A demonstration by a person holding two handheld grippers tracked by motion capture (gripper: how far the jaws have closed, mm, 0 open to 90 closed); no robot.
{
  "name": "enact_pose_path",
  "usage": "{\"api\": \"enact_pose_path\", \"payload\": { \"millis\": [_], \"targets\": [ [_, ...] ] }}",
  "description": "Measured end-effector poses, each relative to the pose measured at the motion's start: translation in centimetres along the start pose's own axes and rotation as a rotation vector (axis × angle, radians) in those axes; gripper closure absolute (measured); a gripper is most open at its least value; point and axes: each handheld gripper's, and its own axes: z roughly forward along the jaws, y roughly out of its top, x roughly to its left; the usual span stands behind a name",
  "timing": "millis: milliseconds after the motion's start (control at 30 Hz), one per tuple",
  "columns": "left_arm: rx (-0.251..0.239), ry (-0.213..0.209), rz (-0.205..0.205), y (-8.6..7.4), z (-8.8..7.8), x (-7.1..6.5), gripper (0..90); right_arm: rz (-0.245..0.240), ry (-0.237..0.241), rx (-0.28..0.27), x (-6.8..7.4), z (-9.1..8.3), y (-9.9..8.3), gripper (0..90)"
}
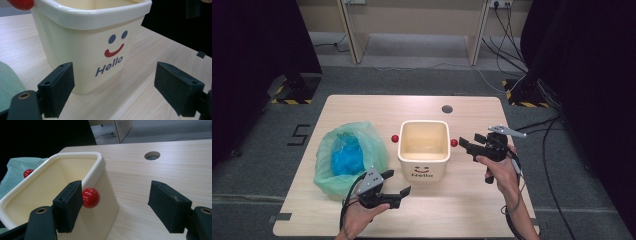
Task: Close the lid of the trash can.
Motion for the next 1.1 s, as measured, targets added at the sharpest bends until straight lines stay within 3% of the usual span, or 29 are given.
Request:
{"api": "enact_pose_path", "payload": {
  "millis": [567, 867, 1100],
  "targets": [
    [0.002, 0.003, 0.029, -1.2, -0.3, -0.2, 15.7, 0.006, 0.021, -0.015, 0.1, -1.3, -2.8, 25.8],
    [0.02, 0.01, 0.044, -2.0, -0.7, -0.3, 15.7, 0.0, 0.022, 0.003, 0.2, -1.2, -4.3, 20.1],
    [0.047, 0.032, 0.083, -2.7, -0.9, -0.2, 15.8, -0.006, 0.024, 0.002, 0.5, -1.5, -5.1, 14.7]
  ]
}}
